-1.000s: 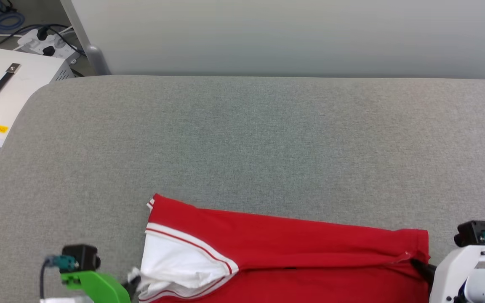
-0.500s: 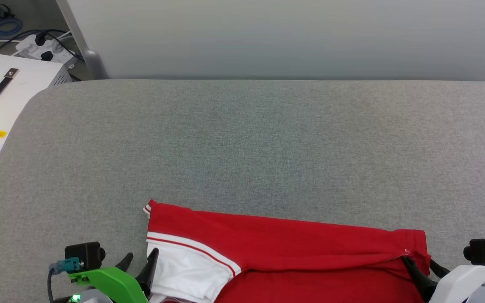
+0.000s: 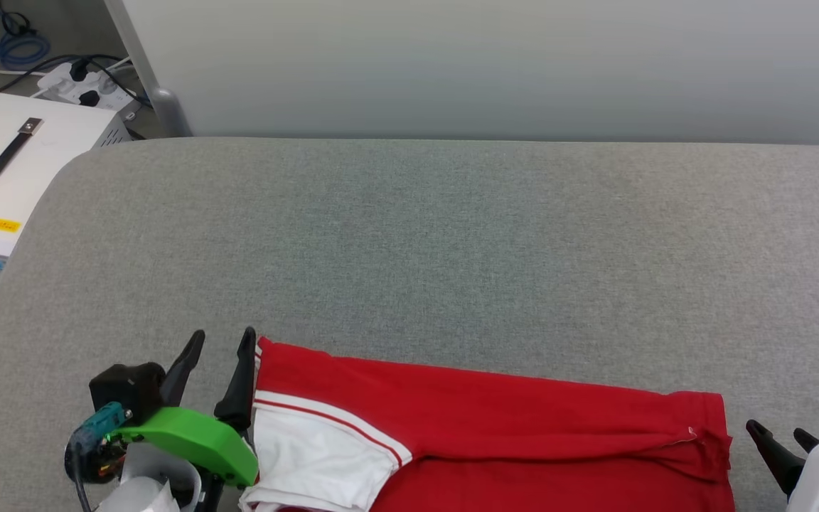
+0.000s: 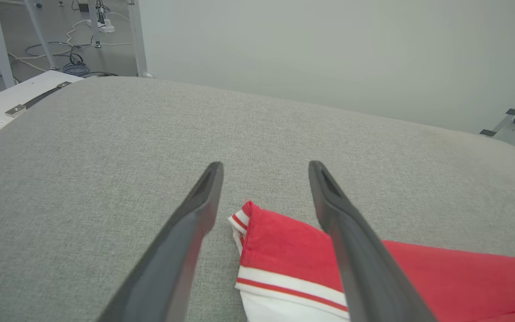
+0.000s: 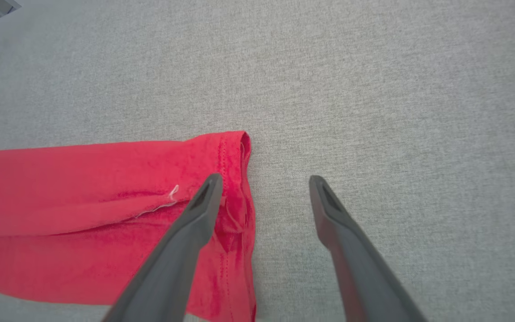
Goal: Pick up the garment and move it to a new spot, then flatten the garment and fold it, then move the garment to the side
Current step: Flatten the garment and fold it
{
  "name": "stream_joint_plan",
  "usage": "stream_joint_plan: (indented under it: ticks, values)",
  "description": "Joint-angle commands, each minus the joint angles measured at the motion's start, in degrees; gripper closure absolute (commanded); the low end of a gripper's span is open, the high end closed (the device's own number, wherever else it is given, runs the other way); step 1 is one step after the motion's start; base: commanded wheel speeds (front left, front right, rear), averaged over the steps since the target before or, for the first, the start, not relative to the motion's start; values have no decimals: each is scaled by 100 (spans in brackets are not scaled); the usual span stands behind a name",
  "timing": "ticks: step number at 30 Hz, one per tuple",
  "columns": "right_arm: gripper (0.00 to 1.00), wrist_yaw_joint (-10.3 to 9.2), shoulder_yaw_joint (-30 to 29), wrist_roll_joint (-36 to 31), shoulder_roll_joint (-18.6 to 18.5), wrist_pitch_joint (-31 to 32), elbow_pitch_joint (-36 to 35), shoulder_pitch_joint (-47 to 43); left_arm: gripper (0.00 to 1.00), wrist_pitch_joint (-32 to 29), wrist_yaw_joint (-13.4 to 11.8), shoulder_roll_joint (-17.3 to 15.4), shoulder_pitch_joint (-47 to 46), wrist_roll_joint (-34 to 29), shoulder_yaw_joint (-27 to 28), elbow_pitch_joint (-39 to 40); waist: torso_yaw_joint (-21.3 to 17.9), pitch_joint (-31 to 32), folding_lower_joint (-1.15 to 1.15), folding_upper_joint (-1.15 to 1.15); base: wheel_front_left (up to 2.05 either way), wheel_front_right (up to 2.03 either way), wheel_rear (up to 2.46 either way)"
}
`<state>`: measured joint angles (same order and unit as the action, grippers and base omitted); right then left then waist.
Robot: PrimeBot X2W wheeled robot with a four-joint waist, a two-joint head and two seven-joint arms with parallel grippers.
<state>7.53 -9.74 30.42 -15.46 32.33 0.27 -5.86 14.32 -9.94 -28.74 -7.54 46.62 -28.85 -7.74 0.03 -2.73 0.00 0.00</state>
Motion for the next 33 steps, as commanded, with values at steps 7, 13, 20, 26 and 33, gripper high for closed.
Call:
stream_joint_plan:
  ticks: [7,13,20,26,33]
  values:
    - [0,-4,-48,-65,89,478,14,217,0,65,48,358,-196,-961,453,514,296,-356,0,0,0,0,0]
    - [0,-4,150,29,184,658,310,330,0,67,218,605,-151,-1413,674,662,440,-588,0,0,0,0,0]
    - [63,-4,451,176,339,1282,638,146,0,67,284,782,-111,-1766,781,711,520,-686,0,0,0,0,0]
    - [100,-4,502,221,295,1186,683,327,0,67,258,841,-4,-2000,830,558,440,-524,0,0,0,0,0]
    - [100,-4,289,138,92,997,626,588,0,67,152,776,127,-2126,844,475,288,-265,0,0,0,0,0]
